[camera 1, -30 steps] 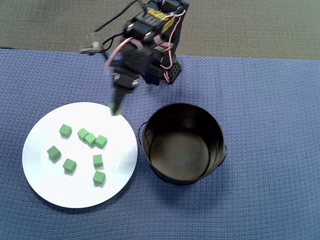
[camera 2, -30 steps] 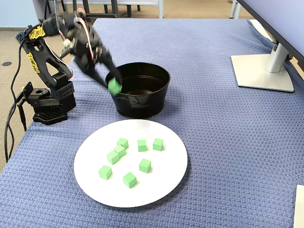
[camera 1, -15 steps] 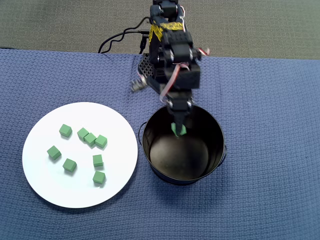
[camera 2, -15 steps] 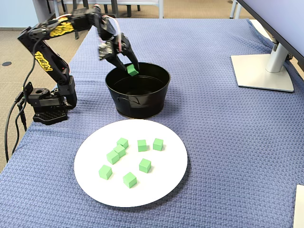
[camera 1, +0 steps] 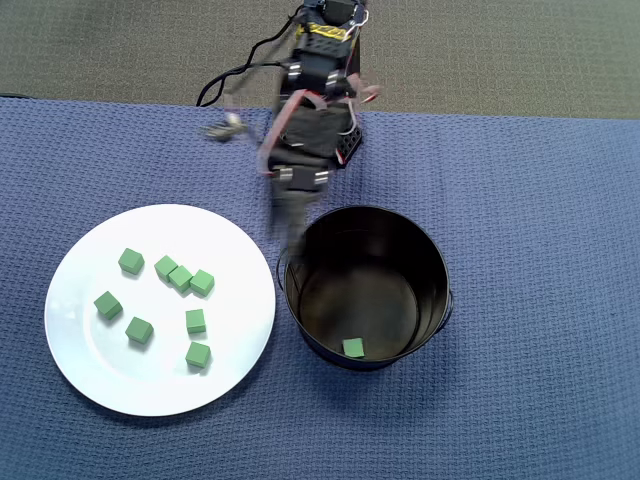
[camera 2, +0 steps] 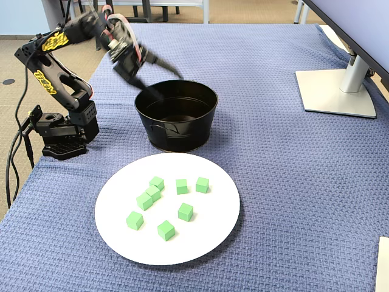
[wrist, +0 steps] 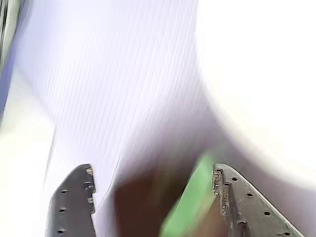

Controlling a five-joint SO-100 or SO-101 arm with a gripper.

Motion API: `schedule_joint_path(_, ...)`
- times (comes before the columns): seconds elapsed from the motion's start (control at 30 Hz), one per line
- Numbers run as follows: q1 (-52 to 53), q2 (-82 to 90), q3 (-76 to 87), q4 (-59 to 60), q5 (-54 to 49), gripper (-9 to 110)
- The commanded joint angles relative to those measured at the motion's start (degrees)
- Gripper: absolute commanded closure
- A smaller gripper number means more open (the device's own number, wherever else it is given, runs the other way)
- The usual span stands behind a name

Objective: Pick up the green cubes from the white plate and place them in the black recipient

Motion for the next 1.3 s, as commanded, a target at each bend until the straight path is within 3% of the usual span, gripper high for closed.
schedule_joint_path(0.0, 13.2, -1.1, 6.9, -14.5, -10.3, 81)
schedule_joint_path(0.23, 17.6, -13.4, 8.1, -19.9, -14.7, 77)
schedule_joint_path(0.4, 19.2, -20.3, 5.5, -23.6, -4.2, 81)
schedule_joint_path(0.57, 18.4, -28.6, -3.7, -9.6, 14.5, 85)
schedule_joint_path(0.87, 16.7, -43.9, -27.4, 13.7, 39.2, 87)
schedule_joint_path(1.1, 15.1, -48.0, -30.1, 17.1, 46.1, 86)
schedule_joint_path(1.27, 14.0, -53.8, -33.6, 17.6, 43.1, 86)
